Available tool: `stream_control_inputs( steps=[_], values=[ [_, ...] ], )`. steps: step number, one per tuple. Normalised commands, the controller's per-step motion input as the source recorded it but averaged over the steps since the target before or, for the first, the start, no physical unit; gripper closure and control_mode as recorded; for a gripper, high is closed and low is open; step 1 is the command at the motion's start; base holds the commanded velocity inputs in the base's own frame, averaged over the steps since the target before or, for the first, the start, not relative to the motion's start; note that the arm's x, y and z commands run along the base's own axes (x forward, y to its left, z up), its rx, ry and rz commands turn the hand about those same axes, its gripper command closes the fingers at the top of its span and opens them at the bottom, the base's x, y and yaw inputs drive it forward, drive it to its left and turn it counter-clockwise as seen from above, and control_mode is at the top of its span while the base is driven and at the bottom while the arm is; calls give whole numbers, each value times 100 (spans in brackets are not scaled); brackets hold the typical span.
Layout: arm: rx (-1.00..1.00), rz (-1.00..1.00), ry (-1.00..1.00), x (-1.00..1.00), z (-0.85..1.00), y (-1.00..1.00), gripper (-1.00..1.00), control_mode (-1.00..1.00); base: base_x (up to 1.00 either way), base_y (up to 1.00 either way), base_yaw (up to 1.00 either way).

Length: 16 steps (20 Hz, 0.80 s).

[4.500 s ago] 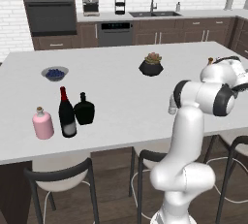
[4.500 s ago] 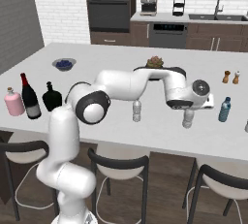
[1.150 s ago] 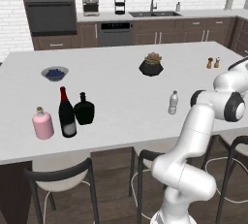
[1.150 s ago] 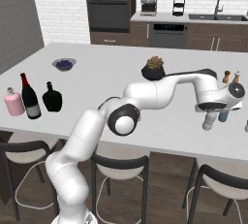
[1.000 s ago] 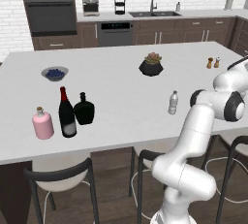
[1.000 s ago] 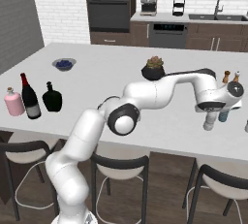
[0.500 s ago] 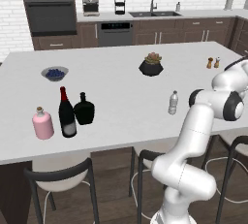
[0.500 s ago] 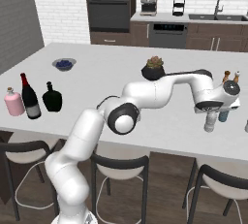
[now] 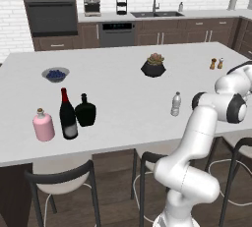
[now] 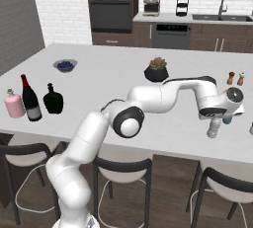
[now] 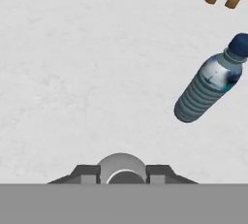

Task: Move the plastic bottles in the middle to the plastics group, and the glass bottles in the middle to the glass group.

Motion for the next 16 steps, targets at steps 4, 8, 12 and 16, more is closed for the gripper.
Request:
stream_control_inputs(
  steps=[4,8,12,16],
  values=[
    [0,0,0,16,-1,-8,100,-100,0,0,0],
    [0,0,0,17,2,-10,100,-100,0,0,0],
    [0,0,0,10,0,0,100,-100,0,0,0],
    [0,0,0,0,0,0,100,-100,0,0,0]
  ],
)
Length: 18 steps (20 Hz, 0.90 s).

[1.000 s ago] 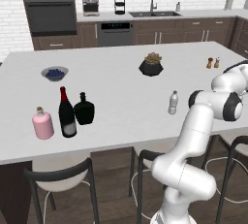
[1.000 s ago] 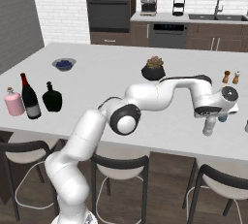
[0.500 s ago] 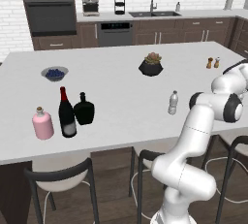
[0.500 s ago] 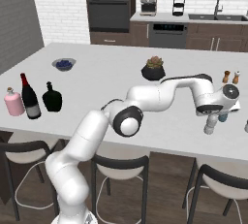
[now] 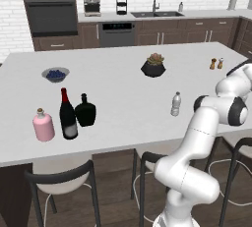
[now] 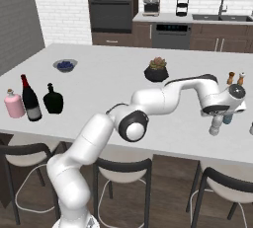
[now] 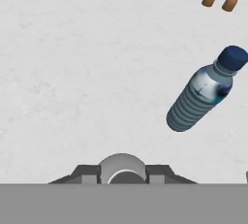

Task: Move the plastic bottles in the middle to the plastics group, and the glass bottles in the middle to the glass group.

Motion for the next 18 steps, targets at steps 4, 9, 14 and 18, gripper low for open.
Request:
stream_control_inputs(
  steps=[4,9,14,18],
  values=[
    [0,0,0,0,0,0,100,-100,0,0,0],
    [0,0,0,0,0,0,-100,-100,0,0,0],
    [0,0,0,0,0,0,-100,-100,0,0,0],
    [0,0,0,0,0,0,-100,-100,0,0,0]
  ],
)
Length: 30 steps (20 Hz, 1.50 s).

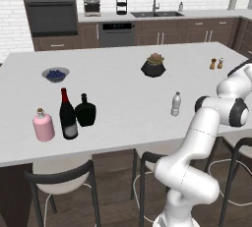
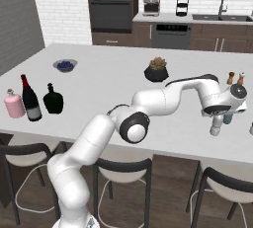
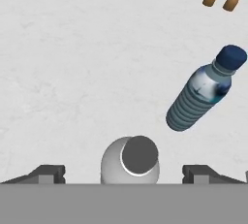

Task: Move the plastic bottles in the middle to the plastics group, and the glass bottles in the middle to the glass group.

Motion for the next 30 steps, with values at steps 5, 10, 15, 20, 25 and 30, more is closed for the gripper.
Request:
stream_control_inputs(
  steps=[5,10,15,20,25,30],
  values=[
    [0,-1,0,-6,3,10,-100,-100,0,0,0],
    [0,-13,-4,-68,30,44,-100,-100,0,0,0],
    [0,-19,0,-92,27,54,-100,-100,0,0,0],
    [-1,-20,0,-86,2,92,-100,-100,0,0,0],
    [-5,-11,0,-41,0,100,-100,-100,0,0,0],
    [-2,-1,0,-2,1,100,-100,-100,0,0,0]
  ],
)
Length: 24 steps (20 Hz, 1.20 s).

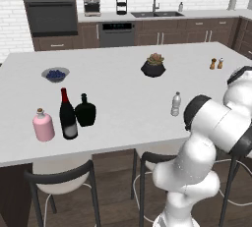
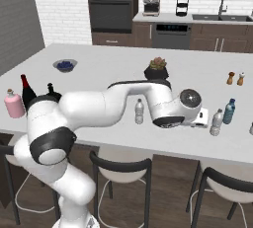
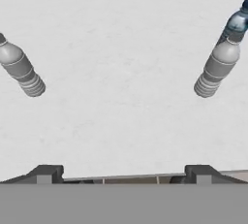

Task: Move the plastic bottles in the middle to the plastics group, and the glass bottles in the middle to the glass group.

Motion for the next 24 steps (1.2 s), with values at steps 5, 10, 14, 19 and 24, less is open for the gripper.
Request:
stream_control_inputs(
  steps=[5,10,14,19,24],
  values=[
    [-4,17,4,7,34,100,-100,-100,0,0,0],
    [-14,34,25,2,56,100,-100,-100,0,0,0],
    [-23,28,25,0,56,100,-100,-100,0,0,0],
    [-4,7,1,24,-15,76,-100,-100,0,0,0],
    [1,-20,-7,86,0,40,-100,-100,0,0,0]
  ],
)
